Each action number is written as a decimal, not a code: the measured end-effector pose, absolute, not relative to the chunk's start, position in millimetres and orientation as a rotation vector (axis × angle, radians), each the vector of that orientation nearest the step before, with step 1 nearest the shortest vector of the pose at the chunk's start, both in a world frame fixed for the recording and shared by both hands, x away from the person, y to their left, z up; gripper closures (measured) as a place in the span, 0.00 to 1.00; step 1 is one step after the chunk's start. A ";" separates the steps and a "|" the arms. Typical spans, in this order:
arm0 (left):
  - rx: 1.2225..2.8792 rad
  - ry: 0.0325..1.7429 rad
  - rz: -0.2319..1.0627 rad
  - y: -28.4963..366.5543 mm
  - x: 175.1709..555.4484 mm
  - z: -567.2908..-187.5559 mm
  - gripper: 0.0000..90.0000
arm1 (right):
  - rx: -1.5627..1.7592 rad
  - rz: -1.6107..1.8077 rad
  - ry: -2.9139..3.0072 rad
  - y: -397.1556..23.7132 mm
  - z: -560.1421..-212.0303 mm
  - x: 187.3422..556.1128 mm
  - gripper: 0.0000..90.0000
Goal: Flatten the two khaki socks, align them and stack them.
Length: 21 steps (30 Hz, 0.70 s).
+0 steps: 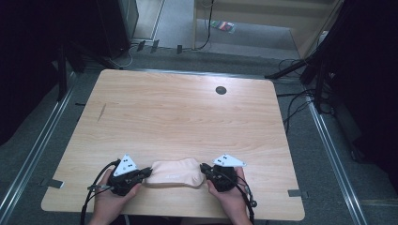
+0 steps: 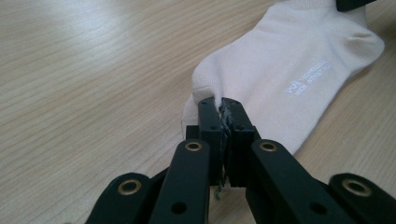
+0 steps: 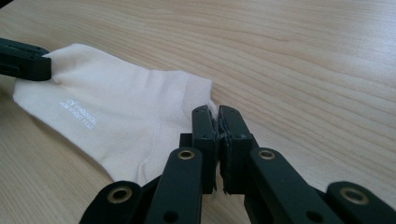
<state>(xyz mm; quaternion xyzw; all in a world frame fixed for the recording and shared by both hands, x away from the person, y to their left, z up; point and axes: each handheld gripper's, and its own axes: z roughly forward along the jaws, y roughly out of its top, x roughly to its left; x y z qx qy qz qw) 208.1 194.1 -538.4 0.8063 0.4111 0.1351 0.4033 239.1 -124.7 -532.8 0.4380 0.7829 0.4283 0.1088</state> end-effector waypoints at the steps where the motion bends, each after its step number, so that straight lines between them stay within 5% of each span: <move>1: 2.036 1.040 0.339 194.1 208.1 -538.9 0.99 | 1.289 1.255 2.305 -124.6 -533.3 239.0 0.96; 21: 2.063 1.045 0.330 190.9 210.3 -545.7 0.99 | 1.300 1.226 2.326 -123.3 -543.0 241.1 0.96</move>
